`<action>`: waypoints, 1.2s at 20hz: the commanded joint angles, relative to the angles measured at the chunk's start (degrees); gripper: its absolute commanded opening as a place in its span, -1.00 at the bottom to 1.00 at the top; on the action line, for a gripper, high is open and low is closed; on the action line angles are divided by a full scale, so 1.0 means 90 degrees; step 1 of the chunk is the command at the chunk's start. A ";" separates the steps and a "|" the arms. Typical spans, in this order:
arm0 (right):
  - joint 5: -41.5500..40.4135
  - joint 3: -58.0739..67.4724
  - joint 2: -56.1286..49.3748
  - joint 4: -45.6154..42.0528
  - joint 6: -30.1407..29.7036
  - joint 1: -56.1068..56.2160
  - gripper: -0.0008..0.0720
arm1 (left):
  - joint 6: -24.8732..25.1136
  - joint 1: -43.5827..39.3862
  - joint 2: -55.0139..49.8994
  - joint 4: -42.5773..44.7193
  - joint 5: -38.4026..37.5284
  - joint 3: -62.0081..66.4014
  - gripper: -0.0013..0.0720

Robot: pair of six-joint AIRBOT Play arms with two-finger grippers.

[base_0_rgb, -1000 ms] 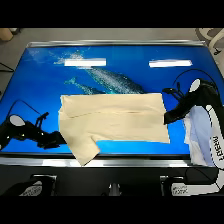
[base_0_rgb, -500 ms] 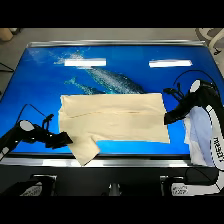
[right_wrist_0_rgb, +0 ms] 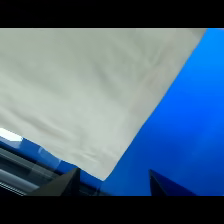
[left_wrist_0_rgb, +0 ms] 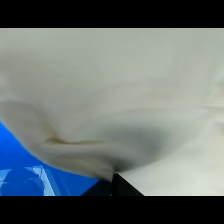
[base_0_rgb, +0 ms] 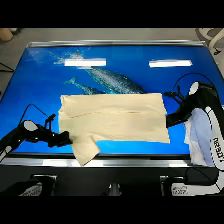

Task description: Fold the shirts.

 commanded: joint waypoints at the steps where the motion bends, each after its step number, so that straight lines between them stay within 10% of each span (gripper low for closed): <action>1: -0.0129 -0.0444 0.0100 -0.0015 0.0019 0.0002 0.30 | 0.0000 -0.0005 0.0112 0.0027 0.0053 0.0010 -0.87; 24: -0.0984 -0.2006 0.0641 0.0452 0.0347 0.0002 0.07 | 0.0022 -0.0005 0.0340 0.0027 0.0151 0.0012 -0.87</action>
